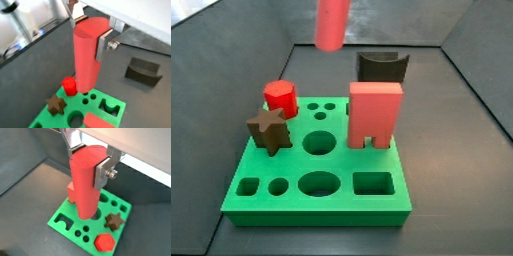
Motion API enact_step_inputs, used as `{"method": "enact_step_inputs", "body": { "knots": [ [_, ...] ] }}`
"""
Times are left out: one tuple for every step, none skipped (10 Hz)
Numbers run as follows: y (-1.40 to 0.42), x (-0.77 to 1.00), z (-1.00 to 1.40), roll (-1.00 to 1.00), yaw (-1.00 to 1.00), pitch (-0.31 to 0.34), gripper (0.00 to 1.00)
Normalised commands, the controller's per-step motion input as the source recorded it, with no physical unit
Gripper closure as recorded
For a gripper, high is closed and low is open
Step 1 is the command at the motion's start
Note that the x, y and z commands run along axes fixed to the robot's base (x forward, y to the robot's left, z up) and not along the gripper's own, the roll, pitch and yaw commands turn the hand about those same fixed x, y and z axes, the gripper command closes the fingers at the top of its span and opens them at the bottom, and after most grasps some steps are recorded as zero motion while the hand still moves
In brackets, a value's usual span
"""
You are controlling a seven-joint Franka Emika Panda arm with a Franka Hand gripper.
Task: Pick up the oval object. Move up. Place the oval object on the fixture. Regrasp the oval object. Move to above the board. Insert the oval object.
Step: Move to above the board, then insert the oval object.
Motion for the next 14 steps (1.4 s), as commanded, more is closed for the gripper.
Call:
{"method": "enact_step_inputs", "body": {
  "knots": [
    [0.01, -0.05, 0.00, -0.09, 0.83, -0.317, 1.00],
    [0.02, -0.04, 0.00, -0.04, 0.41, -0.200, 1.00],
    [0.01, -0.04, 0.00, -0.03, 0.29, -0.158, 1.00],
    [-0.07, 0.00, 0.00, 0.00, 0.00, 0.000, 1.00],
    [-0.09, -0.11, -0.03, 0.01, 0.00, -0.034, 1.00],
    [-0.33, -0.05, -0.25, 0.07, 0.00, -0.049, 1.00],
    [-0.35, -0.09, -0.26, 0.00, -0.04, -0.130, 1.00],
    [-0.23, -0.02, -0.20, -0.02, -0.55, -0.204, 1.00],
    [-0.09, 0.00, -0.07, -0.10, -0.78, -0.223, 1.00],
    [-0.01, 0.00, -0.01, -0.11, -0.83, -0.204, 1.00],
    [-0.03, -0.06, -0.01, -0.04, -0.71, -0.166, 1.00],
    [-0.03, -0.14, -0.01, 0.00, -0.63, -0.127, 1.00],
    [-0.05, -0.41, -0.02, 0.00, -0.36, -0.111, 1.00],
    [-0.07, -0.41, -0.14, 0.00, -0.42, -0.163, 1.00]
  ]
}}
